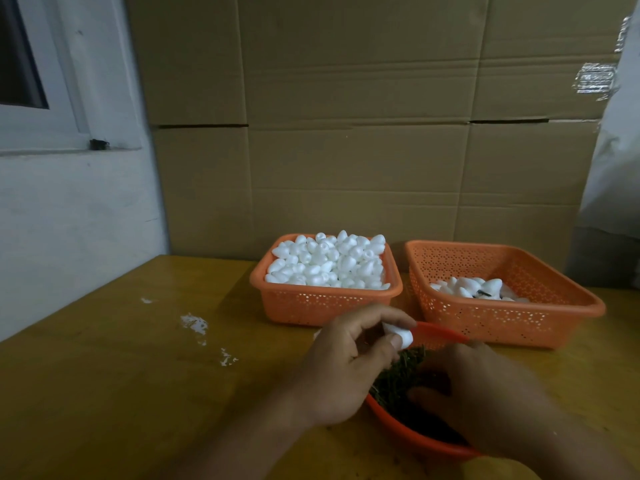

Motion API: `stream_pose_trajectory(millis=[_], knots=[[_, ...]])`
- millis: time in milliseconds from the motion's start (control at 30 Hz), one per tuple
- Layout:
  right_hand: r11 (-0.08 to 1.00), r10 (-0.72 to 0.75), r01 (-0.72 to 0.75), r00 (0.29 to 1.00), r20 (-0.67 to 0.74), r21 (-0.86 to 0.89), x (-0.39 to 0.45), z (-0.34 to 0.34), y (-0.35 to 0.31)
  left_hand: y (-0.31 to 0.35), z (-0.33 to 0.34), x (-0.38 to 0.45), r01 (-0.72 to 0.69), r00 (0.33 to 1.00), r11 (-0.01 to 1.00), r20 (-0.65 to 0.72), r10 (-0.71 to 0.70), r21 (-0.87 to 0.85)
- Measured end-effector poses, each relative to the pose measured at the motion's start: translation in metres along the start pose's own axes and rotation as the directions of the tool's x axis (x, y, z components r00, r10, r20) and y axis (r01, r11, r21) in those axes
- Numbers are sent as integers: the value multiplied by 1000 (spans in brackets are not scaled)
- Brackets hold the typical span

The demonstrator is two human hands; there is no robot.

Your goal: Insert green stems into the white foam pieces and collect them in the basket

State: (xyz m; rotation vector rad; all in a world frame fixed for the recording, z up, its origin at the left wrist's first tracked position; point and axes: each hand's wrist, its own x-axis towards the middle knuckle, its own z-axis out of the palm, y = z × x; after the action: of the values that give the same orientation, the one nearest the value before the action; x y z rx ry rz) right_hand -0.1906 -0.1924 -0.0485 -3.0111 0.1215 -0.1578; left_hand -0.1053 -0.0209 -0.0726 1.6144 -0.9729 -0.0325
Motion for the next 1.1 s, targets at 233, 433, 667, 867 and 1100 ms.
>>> stream_pose_trajectory(millis=[233, 433, 667, 867, 1100], knots=[[1000, -9, 11, 994, 111, -22, 1, 5, -2, -3, 2, -1, 36, 999, 987, 29, -32, -157], [1000, 24, -23, 996, 88, -14, 4, 9, 0, 1, 3, -2, 51, 998, 979, 32, -46, -197], [997, 81, -80, 994, 69, -12, 8, 12, 3, -3, 3, -2, 74, 997, 970, 44, -65, -233], [997, 76, -77, 997, 24, 33, 8, 12, 5, -9, 1, -1, 67, 997, 977, -10, -70, -204], [975, 73, -19, 968, -241, 220, 8, 9, 1, -8, 1, 1, 75, 995, 950, -34, -90, -302]])
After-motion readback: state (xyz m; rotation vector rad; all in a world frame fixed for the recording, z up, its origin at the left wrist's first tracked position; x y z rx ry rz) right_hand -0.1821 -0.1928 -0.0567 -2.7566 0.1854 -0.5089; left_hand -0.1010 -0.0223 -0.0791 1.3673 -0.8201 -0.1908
